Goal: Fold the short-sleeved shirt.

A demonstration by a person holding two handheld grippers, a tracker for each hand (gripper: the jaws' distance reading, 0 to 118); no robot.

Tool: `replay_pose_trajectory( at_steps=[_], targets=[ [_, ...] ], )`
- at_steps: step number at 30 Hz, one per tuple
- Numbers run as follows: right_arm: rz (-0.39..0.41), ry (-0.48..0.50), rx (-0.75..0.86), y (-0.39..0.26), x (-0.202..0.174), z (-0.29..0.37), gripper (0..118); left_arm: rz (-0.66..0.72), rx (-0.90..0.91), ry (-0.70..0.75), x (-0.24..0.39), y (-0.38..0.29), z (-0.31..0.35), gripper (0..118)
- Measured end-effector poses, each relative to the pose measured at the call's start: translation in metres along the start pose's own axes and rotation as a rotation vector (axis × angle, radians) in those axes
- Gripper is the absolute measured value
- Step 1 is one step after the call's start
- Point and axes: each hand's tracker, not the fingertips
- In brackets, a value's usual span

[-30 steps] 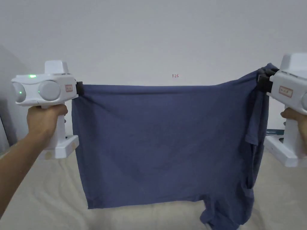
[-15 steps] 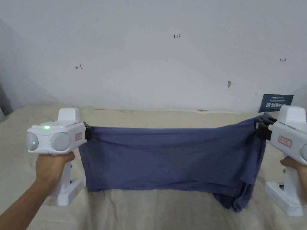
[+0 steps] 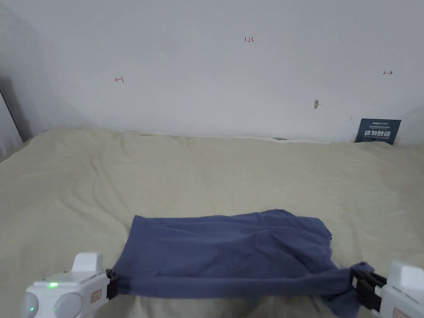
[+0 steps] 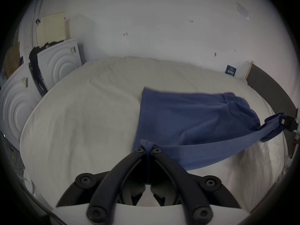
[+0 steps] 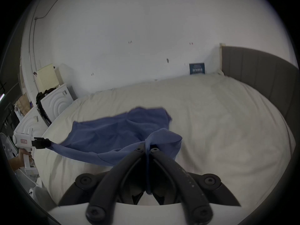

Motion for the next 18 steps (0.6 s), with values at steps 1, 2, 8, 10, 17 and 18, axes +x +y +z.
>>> replay_pose_trajectory(
  at_steps=[1,2,8,10,17,18],
  targets=[
    [-0.011,0.001,-0.016,-0.013,0.001,0.009,4,0.003,-0.013,0.003,-0.001,-0.015,0.007,3],
    [-0.017,0.0,-0.028,-0.026,0.002,0.018,4,0.007,-0.02,0.006,-0.004,-0.027,0.014,3],
    [-0.07,-0.012,-0.093,-0.094,0.003,0.071,4,0.056,-0.066,0.007,-0.014,-0.085,0.056,3],
    [-0.08,-0.013,-0.114,-0.111,0.005,0.086,4,0.07,-0.082,0.008,-0.016,-0.101,0.068,3],
    [-0.054,-0.03,-0.23,-0.153,-0.012,0.121,4,0.069,-0.146,0.03,-0.02,-0.147,0.087,3],
    [-0.052,-0.033,-0.24,-0.156,-0.012,0.121,4,0.068,-0.157,0.034,-0.021,-0.151,0.086,3]
  ],
)
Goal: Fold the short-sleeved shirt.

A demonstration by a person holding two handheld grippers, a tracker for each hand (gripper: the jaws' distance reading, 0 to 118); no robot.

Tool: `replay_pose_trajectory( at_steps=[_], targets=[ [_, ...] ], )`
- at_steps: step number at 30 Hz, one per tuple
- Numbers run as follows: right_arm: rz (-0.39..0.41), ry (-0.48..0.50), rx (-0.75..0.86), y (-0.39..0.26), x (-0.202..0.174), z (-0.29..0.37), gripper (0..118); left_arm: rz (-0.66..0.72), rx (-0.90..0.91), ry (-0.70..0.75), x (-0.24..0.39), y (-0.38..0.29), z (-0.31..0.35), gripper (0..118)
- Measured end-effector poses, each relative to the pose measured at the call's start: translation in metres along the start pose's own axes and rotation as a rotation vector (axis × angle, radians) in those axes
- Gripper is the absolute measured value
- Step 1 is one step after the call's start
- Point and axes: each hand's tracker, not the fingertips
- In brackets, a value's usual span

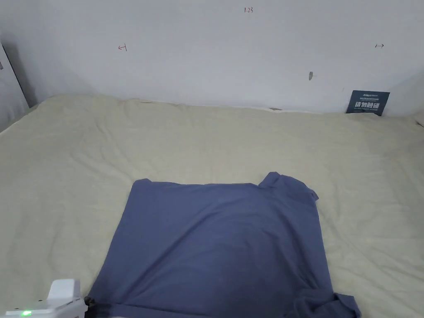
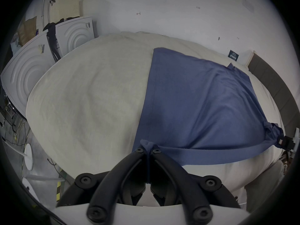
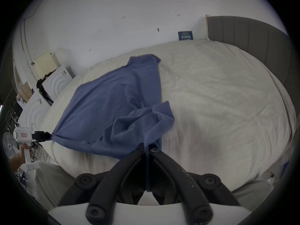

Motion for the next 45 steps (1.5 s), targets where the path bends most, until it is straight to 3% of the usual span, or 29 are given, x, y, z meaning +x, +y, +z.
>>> replay_pose_trajectory(
  at_steps=[4,9,10,11,12,13,14,15,17,18,27,30,31,33,35,36,37,40,45],
  targets=[
    [-0.004,-0.041,-0.067,-0.013,0.012,-0.018,4,-0.011,-0.045,0.009,0.0,-0.016,-0.007,4],
    [-0.016,-0.074,-0.096,-0.019,-0.006,-0.024,4,-0.024,-0.04,0.024,0.002,-0.015,-0.009,5],
    [-0.014,-0.083,-0.099,-0.015,-0.009,-0.022,5,-0.029,-0.045,0.023,0.002,-0.013,-0.008,12],
    [-0.014,-0.085,-0.099,-0.01,-0.013,-0.018,10,-0.024,-0.052,0.02,0.003,-0.01,-0.005,33],
    [-0.013,-0.082,-0.098,-0.006,-0.016,-0.014,24,-0.01,-0.062,0.031,0.004,-0.007,-0.002,57],
    [-0.006,-0.079,-0.091,-0.001,-0.018,-0.007,47,-0.007,-0.065,0.042,0.007,-0.003,0.002,79],
    [0.004,-0.093,-0.071,0.005,-0.023,-0.001,80,-0.008,-0.058,0.041,0.009,0.001,0.007,101],
    [0.018,-0.113,-0.03,0.015,-0.028,0.006,93,-0.007,-0.015,0.029,0.011,0.007,0.017,108],
    [0.037,-0.116,0.078,0.037,-0.032,0.023,99,0.001,0.093,0.002,0.018,0.022,0.039,111],
    [0.042,-0.118,0.141,0.047,-0.037,0.033,109,0.001,0.138,-0.018,0.022,0.029,0.051,114],
    [0.131,-0.15,0.566,0.118,-0.082,0.11,111,-0.098,0.599,0.009,0.07,0.08,0.135,113],
    [0.17,-0.156,0.644,0.122,-0.086,0.115,98,-0.122,0.692,0.013,0.082,0.082,0.148,107],
    [0.191,-0.163,0.664,0.121,-0.089,0.117,88,-0.129,0.719,0.009,0.085,0.083,0.15,101],
    [0.207,-0.189,0.692,0.118,-0.099,0.118,55,-0.128,0.745,0.005,0.091,0.08,0.155,68],
    [0.239,-0.202,0.722,0.113,-0.103,0.117,5,-0.116,0.77,0.006,0.095,0.08,0.156,12],
    [0.251,-0.21,0.723,0.112,-0.104,0.115,2,-0.107,0.769,-0.011,0.095,0.079,0.156,1],
    [0.271,-0.241,0.735,0.106,-0.123,0.122,1,-0.107,0.766,-0.027,0.094,0.078,0.156,0],
    [0.287,-0.221,0.722,0.101,-0.13,0.121,1,-0.117,0.761,-0.049,0.094,0.074,0.154,0],
    [0.28,-0.208,0.704,0.107,-0.113,0.112,1,-0.093,0.63,-0.034,0.079,0.069,0.139,0]
  ],
)
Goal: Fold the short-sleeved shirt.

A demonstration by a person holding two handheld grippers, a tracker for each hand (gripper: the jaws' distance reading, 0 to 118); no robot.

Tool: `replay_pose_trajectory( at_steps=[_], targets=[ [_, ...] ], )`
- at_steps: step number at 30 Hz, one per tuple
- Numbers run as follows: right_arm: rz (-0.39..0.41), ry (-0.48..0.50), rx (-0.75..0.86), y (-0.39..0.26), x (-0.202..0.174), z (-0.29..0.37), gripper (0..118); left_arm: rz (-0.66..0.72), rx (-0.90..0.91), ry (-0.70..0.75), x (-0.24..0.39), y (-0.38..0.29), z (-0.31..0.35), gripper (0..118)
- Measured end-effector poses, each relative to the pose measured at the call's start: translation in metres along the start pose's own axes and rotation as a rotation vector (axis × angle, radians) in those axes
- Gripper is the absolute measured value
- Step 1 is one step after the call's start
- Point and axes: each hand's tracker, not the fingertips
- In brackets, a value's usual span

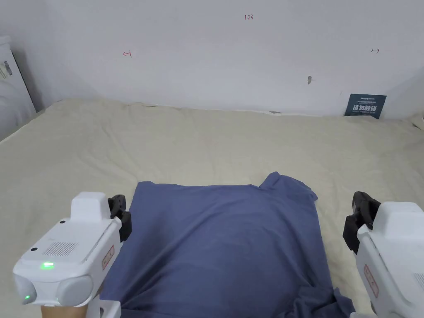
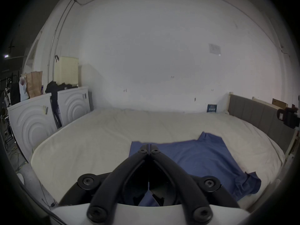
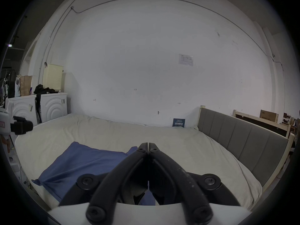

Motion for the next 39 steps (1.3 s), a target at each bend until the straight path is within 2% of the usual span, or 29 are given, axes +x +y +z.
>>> replay_pose_trajectory(
  at_steps=[7,10,11,12,14,15,16,19,21,22,25,26,27,29,32,33,34,37,38,39],
  targets=[
    [-0.002,0.013,-0.032,-0.006,-0.002,-0.002,1,0.022,-0.262,0.027,-0.047,-0.058,-0.004,0],
    [-0.01,0.02,-0.047,-0.008,-0.006,-0.001,2,0.015,-0.323,0.052,-0.061,-0.085,0.0,6],
    [-0.013,0.02,-0.052,-0.008,-0.008,0.0,2,0.029,-0.372,0.04,-0.066,-0.092,-0.001,23],
    [-0.015,0.02,-0.056,-0.008,-0.011,0.001,2,0.049,-0.414,0.034,-0.07,-0.099,-0.003,46],
    [-0.017,0.022,-0.067,-0.01,-0.015,0.0,2,0.072,-0.507,0.021,-0.072,-0.112,-0.004,105],
    [-0.017,0.025,-0.071,-0.011,-0.016,0.0,2,0.073,-0.515,0.031,-0.072,-0.119,-0.005,116],
    [-0.017,0.027,-0.078,-0.011,-0.018,0.0,2,0.068,-0.51,0.044,-0.071,-0.127,-0.006,118],
    [-0.019,0.032,-0.097,-0.014,-0.023,0.0,2,0.03,-0.578,0.075,-0.068,-0.148,-0.016,114],
    [-0.017,0.032,-0.109,-0.018,-0.018,-0.004,2,0.027,-0.618,0.066,-0.065,-0.158,-0.024,100],
    [-0.016,0.033,-0.114,-0.019,-0.018,-0.004,2,0.033,-0.618,0.054,-0.063,-0.161,-0.026,88],
    [-0.012,0.027,-0.13,-0.024,-0.011,-0.008,2,0.054,-0.627,0.031,-0.06,-0.17,-0.037,42],
    [-0.011,0.025,-0.137,-0.026,-0.009,-0.008,2,0.061,-0.63,0.026,-0.059,-0.171,-0.038,22],
    [-0.012,0.022,-0.143,-0.027,-0.008,-0.008,2,0.077,-0.629,0.009,-0.059,-0.171,-0.04,8],
    [-0.017,0.013,-0.163,-0.031,-0.005,-0.007,2,0.126,-0.617,-0.01,-0.058,-0.167,-0.039,5],
    [-0.028,0.006,-0.228,-0.047,0.008,-0.01,3,0.131,-0.602,-0.017,-0.059,-0.162,-0.036,5],
    [-0.035,0.001,-0.268,-0.055,0.013,-0.011,6,0.128,-0.599,-0.013,-0.059,-0.161,-0.036,5],
    [-0.043,-0.002,-0.313,-0.065,0.017,-0.012,15,0.127,-0.599,-0.011,-0.059,-0.157,-0.033,5],
    [-0.094,-0.011,-0.473,-0.104,0.026,-0.017,68,0.133,-0.585,-0.023,-0.061,-0.152,-0.028,5],
    [-0.101,-0.014,-0.526,-0.119,0.028,-0.019,91,0.133,-0.584,-0.025,-0.062,-0.151,-0.029,5],
    [-0.105,-0.014,-0.57,-0.131,0.03,-0.02,103,0.134,-0.583,-0.026,-0.062,-0.15,-0.029,5]
  ],
)
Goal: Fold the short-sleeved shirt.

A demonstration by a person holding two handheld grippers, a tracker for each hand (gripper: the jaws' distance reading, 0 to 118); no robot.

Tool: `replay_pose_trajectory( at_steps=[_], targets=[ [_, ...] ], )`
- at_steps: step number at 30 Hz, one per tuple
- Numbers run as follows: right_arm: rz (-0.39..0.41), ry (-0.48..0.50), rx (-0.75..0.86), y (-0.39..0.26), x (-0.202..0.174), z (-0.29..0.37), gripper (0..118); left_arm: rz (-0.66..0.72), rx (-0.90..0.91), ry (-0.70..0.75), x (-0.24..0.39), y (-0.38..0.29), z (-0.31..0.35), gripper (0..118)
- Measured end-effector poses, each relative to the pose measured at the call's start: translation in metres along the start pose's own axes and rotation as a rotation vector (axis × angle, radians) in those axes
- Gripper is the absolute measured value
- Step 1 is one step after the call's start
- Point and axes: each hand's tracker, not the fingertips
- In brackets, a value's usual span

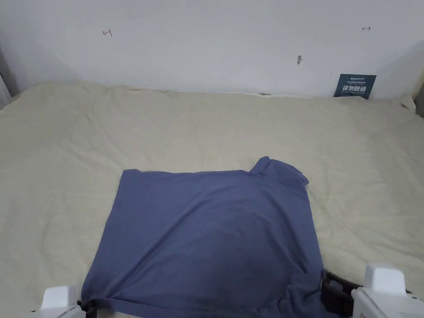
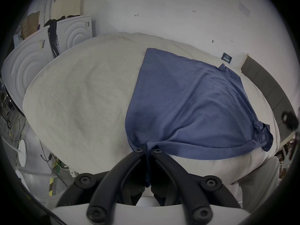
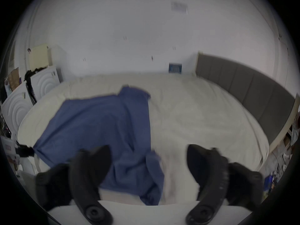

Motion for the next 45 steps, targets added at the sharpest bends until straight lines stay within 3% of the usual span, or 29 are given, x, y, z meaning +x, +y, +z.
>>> replay_pose_trajectory(
  at_steps=[1,4,7,9,11,12,16,20,31,38,45],
  targets=[
    [-0.013,-0.005,-0.032,-0.012,-0.002,-0.006,109,0.0,0.001,-0.001,0.0,0.0,0.0,5],
    [-0.026,0.003,-0.126,-0.036,0.001,-0.023,108,-0.003,0.003,0.001,0.001,0.001,0.001,5],
    [-0.031,0.024,-0.172,-0.05,0.004,-0.035,94,-0.002,-0.002,-0.001,0.001,0.003,0.0,5],
    [-0.027,0.027,-0.186,-0.052,-0.002,-0.035,63,-0.003,-0.004,0.0,0.001,0.004,0.0,5],
    [-0.028,0.049,-0.19,-0.051,-0.002,-0.037,18,-0.004,-0.002,0.003,0.002,0.005,0.002,5],
    [-0.035,0.064,-0.186,-0.051,-0.002,-0.037,8,-0.002,-0.001,0.003,0.002,0.006,0.002,5],
    [-0.013,0.077,-0.135,-0.035,-0.023,-0.012,4,0.019,0.012,-0.001,-0.001,0.01,0.003,5],
    [-0.007,0.091,-0.039,-0.011,-0.02,-0.002,4,0.038,0.073,-0.012,0.0,0.027,0.016,5],
    [0.056,0.064,0.113,0.076,-0.02,-0.055,4,0.028,0.151,-0.002,0.01,0.118,-0.015,5],
    [0.101,0.057,0.03,0.105,-0.013,-0.149,4,-0.033,0.058,0.04,0.016,0.159,-0.089,5],
    [0.043,0.065,-0.154,0.107,-0.029,-0.205,4,-0.083,-0.07,0.093,0.017,0.167,-0.149,5]
  ],
)
